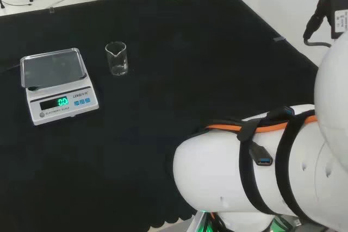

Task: Pick up the beaker.

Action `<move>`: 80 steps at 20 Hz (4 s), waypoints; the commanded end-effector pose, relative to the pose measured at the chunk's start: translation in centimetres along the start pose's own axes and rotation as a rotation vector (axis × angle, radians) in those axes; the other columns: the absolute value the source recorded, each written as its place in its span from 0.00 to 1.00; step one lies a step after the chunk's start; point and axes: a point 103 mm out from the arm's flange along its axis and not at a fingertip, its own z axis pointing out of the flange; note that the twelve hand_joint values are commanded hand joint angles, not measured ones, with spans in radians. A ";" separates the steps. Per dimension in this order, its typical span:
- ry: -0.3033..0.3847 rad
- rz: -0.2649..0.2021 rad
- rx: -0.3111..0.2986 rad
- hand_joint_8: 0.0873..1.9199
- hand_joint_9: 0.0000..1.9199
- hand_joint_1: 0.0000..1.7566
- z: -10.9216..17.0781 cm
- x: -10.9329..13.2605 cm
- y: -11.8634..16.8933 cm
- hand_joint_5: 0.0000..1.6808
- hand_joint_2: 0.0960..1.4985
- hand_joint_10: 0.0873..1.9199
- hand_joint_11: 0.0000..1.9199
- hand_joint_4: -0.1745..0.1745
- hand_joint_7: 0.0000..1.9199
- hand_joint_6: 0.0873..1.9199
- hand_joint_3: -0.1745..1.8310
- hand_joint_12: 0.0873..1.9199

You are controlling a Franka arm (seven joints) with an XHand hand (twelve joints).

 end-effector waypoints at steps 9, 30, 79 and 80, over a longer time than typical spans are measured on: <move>0.010 0.003 0.013 0.31 0.29 0.30 2.3 4.6 4.8 0.18 0.40 0.36 0.19 0.44 0.22 0.00 0.19 0.74; 0.039 0.011 0.200 0.30 0.27 0.33 15.8 5.9 26.1 0.17 0.41 0.36 0.16 0.48 0.19 0.00 0.18 0.75; -0.062 -0.033 0.451 0.29 0.12 0.29 36.6 8.0 32.1 0.00 0.40 0.41 0.06 0.61 0.01 0.00 0.12 0.78; -0.065 -0.024 0.452 0.29 0.12 0.29 36.7 7.7 32.0 0.00 0.41 0.41 0.06 0.61 0.01 0.00 0.12 0.78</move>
